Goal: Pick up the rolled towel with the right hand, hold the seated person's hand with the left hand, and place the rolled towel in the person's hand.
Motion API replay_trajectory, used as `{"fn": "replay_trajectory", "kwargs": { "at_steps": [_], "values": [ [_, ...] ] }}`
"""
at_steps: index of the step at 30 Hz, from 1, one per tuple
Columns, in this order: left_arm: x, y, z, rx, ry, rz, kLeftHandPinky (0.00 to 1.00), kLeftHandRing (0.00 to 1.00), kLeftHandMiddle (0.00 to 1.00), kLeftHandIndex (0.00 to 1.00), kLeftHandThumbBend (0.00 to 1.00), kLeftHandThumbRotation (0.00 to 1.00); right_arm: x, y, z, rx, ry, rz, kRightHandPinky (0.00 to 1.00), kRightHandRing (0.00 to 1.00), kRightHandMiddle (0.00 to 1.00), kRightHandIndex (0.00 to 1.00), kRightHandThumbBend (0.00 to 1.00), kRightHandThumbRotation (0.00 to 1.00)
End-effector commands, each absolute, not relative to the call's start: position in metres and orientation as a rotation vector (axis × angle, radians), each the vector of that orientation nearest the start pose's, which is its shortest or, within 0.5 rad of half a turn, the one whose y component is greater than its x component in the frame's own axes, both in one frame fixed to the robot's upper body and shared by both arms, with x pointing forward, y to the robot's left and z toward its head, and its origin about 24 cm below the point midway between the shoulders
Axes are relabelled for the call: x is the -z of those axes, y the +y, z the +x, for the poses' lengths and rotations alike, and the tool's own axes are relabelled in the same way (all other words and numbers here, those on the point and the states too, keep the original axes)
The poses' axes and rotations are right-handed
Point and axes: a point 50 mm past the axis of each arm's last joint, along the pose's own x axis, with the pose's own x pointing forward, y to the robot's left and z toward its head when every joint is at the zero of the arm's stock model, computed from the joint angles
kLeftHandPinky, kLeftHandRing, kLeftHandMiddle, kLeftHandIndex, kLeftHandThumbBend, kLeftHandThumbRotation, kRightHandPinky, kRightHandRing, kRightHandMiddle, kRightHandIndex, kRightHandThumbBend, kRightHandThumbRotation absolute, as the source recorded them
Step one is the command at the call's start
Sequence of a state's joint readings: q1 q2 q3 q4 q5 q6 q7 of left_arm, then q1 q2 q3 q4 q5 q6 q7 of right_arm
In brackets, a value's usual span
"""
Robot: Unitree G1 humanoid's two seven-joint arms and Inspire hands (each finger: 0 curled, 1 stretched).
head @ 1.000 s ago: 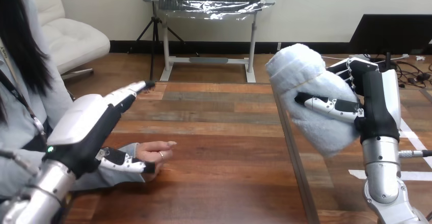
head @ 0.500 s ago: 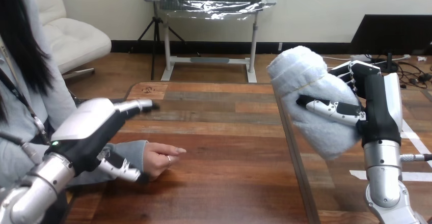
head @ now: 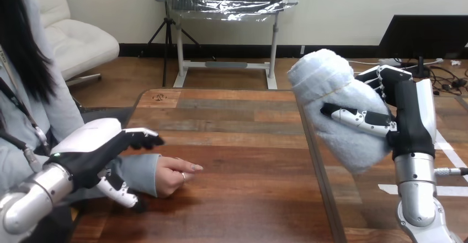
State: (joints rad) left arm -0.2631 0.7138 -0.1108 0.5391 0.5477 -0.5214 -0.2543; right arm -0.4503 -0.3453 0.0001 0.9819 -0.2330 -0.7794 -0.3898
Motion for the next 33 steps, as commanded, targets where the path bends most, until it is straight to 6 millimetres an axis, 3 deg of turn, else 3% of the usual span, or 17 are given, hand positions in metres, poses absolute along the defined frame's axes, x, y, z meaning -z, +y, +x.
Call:
{"fn": "replay_trajectory", "kwargs": {
  "at_steps": [1,19,33],
  "values": [
    [-0.078,0.267,0.303,0.497,-0.01,1.309,0.75,0.79,0.78,0.79,1.0,0.1,-0.075,-0.224,0.318,0.243,-0.478,-0.416,0.22,0.26,0.37,0.41,0.82,0.0],
    [-0.067,0.274,0.316,0.507,0.073,1.39,0.73,0.78,0.79,0.79,1.0,0.17,-0.077,-0.223,0.317,0.237,-0.488,-0.402,0.22,0.26,0.36,0.41,0.82,0.0],
    [-0.06,0.273,0.322,0.525,0.077,1.353,0.63,0.68,0.72,0.75,1.0,0.18,-0.078,-0.223,0.315,0.232,-0.494,-0.408,0.22,0.25,0.36,0.41,0.82,0.0]
  ]
}}
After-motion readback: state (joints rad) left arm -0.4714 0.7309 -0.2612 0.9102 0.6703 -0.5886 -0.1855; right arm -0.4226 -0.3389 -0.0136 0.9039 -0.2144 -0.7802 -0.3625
